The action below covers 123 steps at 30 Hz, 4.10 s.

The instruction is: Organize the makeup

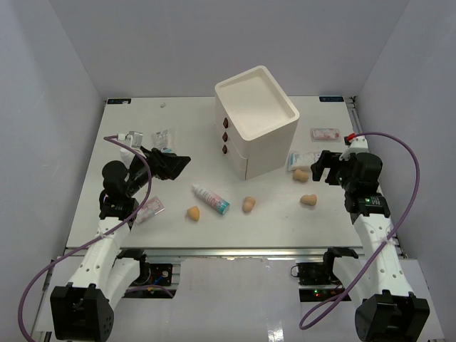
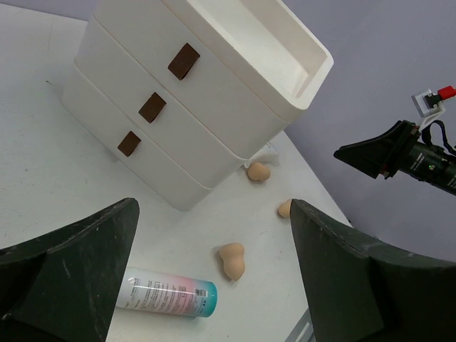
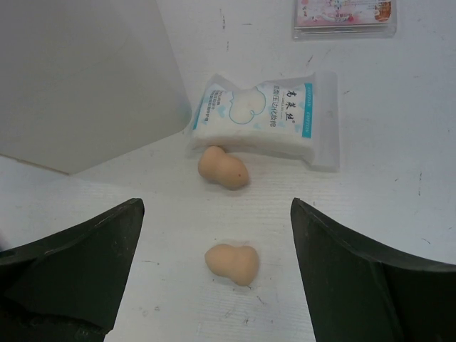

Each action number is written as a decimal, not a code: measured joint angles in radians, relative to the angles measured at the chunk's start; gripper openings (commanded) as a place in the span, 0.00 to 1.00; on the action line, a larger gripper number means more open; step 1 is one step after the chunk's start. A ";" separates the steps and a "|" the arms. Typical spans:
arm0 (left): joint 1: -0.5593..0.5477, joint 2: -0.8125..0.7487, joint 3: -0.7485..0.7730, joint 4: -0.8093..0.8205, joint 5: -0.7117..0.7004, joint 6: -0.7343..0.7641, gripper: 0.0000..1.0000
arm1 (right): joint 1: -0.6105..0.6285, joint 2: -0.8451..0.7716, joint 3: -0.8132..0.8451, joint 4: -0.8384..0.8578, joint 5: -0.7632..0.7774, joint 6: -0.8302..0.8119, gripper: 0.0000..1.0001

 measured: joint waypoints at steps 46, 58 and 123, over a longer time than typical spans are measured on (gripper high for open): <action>-0.134 0.613 0.421 -0.009 0.035 0.367 0.96 | -0.002 -0.075 -0.094 -0.160 -0.877 -0.707 0.95; -0.222 0.944 0.702 0.000 0.100 0.562 0.72 | -0.002 -0.082 -0.094 -0.160 -0.880 -0.710 0.95; -0.128 0.564 0.440 -0.174 -0.051 0.541 0.90 | 0.029 -0.097 -0.094 -0.160 -0.842 -0.713 0.93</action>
